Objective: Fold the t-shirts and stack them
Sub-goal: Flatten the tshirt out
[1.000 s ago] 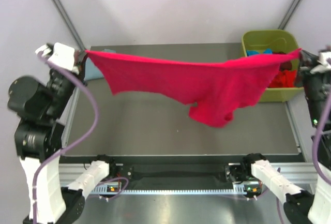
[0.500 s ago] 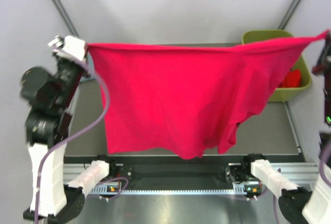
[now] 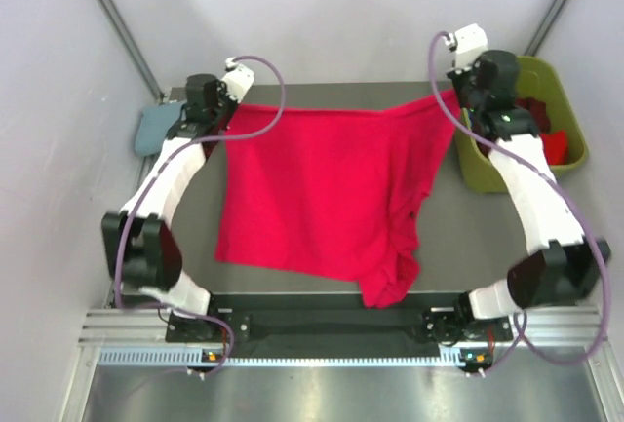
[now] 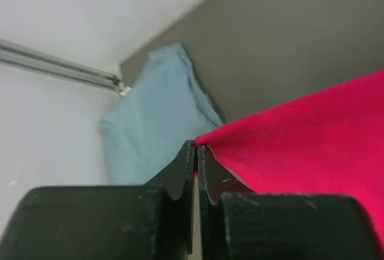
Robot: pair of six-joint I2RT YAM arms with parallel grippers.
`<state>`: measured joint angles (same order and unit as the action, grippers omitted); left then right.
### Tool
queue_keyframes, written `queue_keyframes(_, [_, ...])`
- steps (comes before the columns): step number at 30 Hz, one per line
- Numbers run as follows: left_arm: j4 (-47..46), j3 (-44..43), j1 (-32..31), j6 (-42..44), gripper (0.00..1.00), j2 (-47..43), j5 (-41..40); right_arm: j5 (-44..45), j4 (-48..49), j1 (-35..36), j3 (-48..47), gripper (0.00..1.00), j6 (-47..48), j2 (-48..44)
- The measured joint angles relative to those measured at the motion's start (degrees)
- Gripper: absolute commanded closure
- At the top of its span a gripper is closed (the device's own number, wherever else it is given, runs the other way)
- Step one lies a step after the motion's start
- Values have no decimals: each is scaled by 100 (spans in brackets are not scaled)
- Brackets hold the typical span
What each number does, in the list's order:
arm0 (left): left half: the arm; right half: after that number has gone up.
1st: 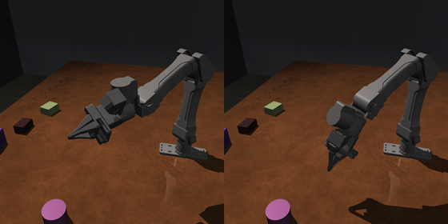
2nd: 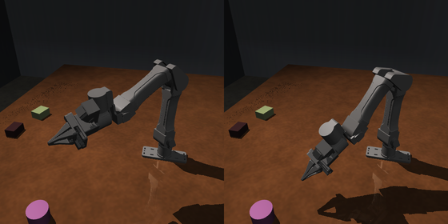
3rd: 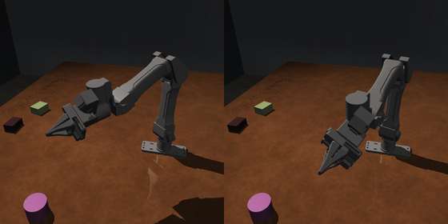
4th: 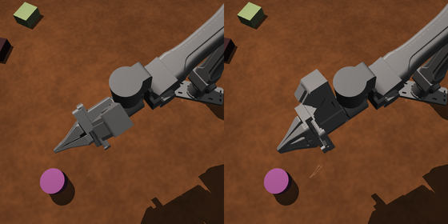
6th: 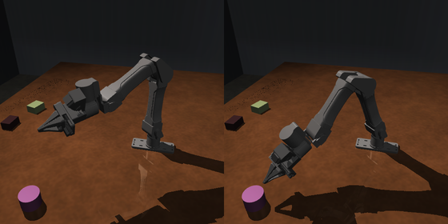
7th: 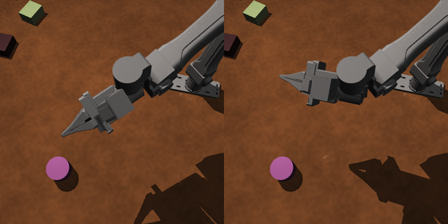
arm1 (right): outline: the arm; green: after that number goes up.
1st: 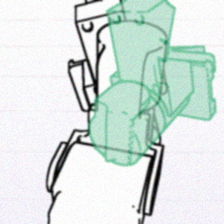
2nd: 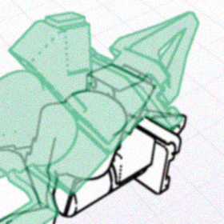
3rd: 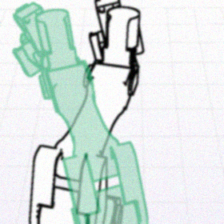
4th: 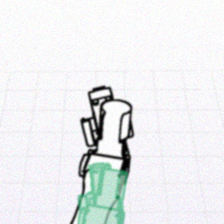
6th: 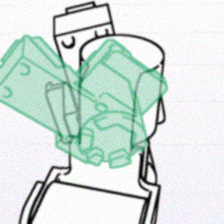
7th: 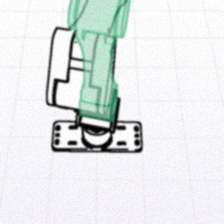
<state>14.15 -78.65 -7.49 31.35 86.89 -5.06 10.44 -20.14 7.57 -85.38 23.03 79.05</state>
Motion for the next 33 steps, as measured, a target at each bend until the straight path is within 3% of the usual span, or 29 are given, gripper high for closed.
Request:
queue_keyframes(6, [-382,-590,4,348,100,2070,-190,-131,197,-13,-494,100,22,1762])
queue_keyframes(13, [-350,-2247,13,461,100,3908,-420,-149,42,-9,-3248,100,133,4468])
queue_keyframes(18, [-522,-2629,26,400,100,4144,-772,-59,79,61,-4044,100,236,5289])
queue_keyframes(33, [-793,-2924,197,236,100,4385,-1432,-46,1113,409,-4669,100,179,5882])
